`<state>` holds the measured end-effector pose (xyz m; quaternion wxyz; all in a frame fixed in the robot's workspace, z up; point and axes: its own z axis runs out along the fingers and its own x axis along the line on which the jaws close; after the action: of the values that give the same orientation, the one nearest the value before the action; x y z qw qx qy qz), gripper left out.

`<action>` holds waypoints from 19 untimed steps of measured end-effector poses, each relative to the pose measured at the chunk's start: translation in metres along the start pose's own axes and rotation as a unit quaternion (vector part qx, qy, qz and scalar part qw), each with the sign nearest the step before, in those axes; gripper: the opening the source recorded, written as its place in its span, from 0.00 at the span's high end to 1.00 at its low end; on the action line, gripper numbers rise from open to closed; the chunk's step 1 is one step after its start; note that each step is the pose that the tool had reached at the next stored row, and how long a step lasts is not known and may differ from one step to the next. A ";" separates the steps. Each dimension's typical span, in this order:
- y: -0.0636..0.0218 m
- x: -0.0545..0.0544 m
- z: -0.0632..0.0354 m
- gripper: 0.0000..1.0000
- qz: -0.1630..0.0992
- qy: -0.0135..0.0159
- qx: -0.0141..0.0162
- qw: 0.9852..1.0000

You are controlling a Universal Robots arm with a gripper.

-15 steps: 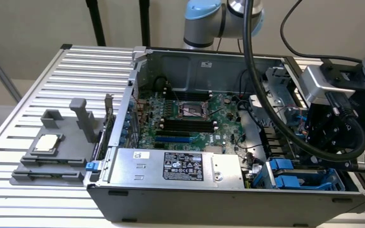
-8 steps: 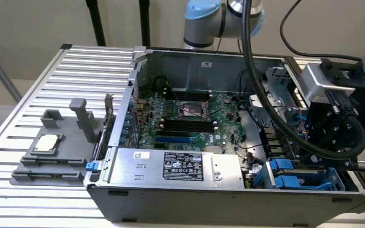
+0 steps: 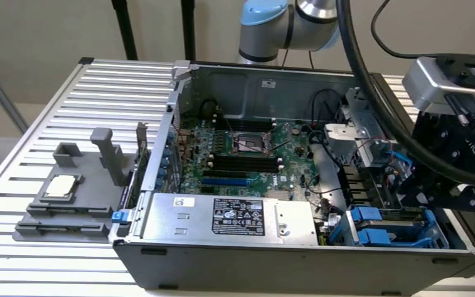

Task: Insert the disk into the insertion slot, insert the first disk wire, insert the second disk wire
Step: 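Insert the second disk wire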

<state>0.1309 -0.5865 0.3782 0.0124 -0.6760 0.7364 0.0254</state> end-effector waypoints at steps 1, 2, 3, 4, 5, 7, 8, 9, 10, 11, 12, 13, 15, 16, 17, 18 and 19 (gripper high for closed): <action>0.0008 0.000 -0.0033 0.75 0.000 0.000 0.000 1.000; 0.0011 -0.001 -0.0056 0.75 -0.001 0.000 0.000 1.000; 0.0013 -0.002 -0.0068 0.75 -0.002 0.000 0.000 1.000; 0.0015 -0.003 -0.0074 0.75 -0.003 0.000 0.000 1.000; 0.0017 -0.004 -0.0077 0.75 -0.004 0.000 0.000 1.000; 0.0022 -0.008 -0.0079 0.73 -0.005 0.000 0.000 1.000; 0.0024 -0.010 -0.0080 0.73 -0.005 0.000 0.000 1.000; 0.0026 -0.011 -0.0079 0.67 -0.006 0.000 0.000 1.000; 0.0027 -0.012 -0.0079 0.62 -0.006 0.000 0.000 1.000; 0.0027 -0.012 -0.0079 0.62 -0.007 0.000 0.000 1.000; 0.0028 -0.013 -0.0079 0.55 -0.008 0.000 0.000 1.000; 0.0028 -0.013 -0.0079 0.55 -0.008 0.000 0.000 1.000; 0.0028 -0.014 -0.0076 0.55 -0.009 0.000 0.000 1.000; 0.0029 -0.014 -0.0074 0.55 -0.009 0.000 0.000 1.000; 0.0029 -0.015 -0.0071 0.55 -0.010 0.000 0.000 1.000; 0.0030 -0.016 -0.0067 0.55 -0.010 0.001 0.000 1.000; 0.0031 -0.018 -0.0061 0.55 -0.010 0.001 0.000 1.000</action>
<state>0.1294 -0.5689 0.3854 0.0115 -0.6831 0.7298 0.0245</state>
